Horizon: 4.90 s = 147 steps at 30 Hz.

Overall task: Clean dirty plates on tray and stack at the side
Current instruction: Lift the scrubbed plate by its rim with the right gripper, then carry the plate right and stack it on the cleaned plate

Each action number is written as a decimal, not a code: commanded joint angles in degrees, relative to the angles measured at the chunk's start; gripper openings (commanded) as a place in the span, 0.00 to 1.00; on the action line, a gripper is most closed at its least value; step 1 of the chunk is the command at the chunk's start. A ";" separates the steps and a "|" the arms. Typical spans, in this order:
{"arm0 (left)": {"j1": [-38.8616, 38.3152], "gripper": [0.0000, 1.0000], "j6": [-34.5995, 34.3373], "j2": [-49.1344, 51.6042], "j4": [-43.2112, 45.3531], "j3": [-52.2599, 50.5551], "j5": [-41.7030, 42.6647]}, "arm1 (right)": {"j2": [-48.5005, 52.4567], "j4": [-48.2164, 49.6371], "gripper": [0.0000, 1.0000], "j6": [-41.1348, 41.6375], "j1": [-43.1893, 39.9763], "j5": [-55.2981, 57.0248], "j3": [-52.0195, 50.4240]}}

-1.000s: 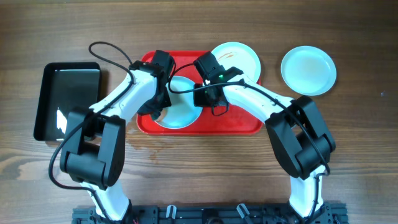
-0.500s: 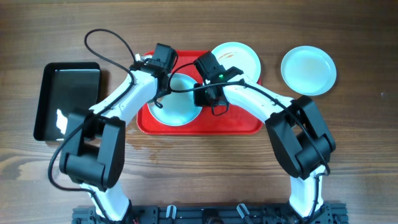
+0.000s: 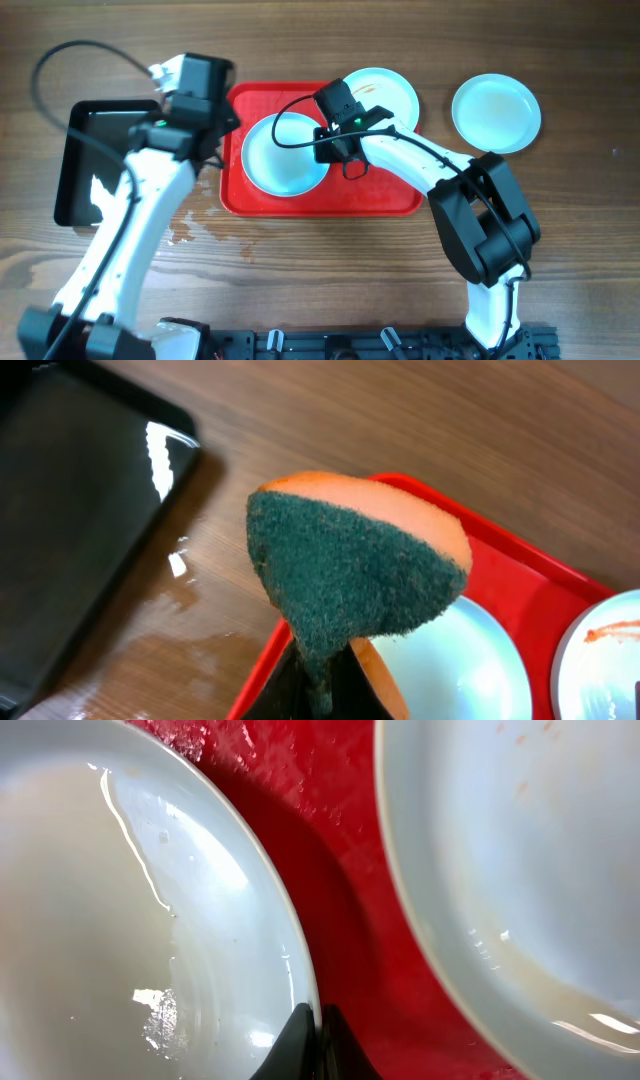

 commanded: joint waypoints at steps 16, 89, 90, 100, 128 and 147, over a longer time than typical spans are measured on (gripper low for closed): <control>8.31 0.04 2.12 4.70 -6.84 -0.55 15.54 | -3.98 -2.40 0.04 -36.26 5.92 45.48 16.79; 8.31 0.04 2.12 5.81 -6.62 -0.55 15.52 | -3.98 9.18 0.04 -42.91 17.22 72.63 16.79; 8.31 0.04 2.12 5.81 -6.62 -0.55 15.52 | -3.98 9.18 0.04 -42.51 17.22 72.63 16.79; 8.31 0.04 2.14 5.81 -6.69 -0.55 15.52 | -3.98 -6.32 0.04 -21.35 14.78 57.57 16.79; 8.26 0.04 2.14 5.81 -6.88 -0.55 15.50 | -19.30 -20.65 0.04 -13.62 0.81 24.85 16.04; 8.26 0.04 2.12 5.81 -6.86 -0.55 15.50 | -17.05 -15.13 0.04 -11.63 -47.98 -6.27 6.16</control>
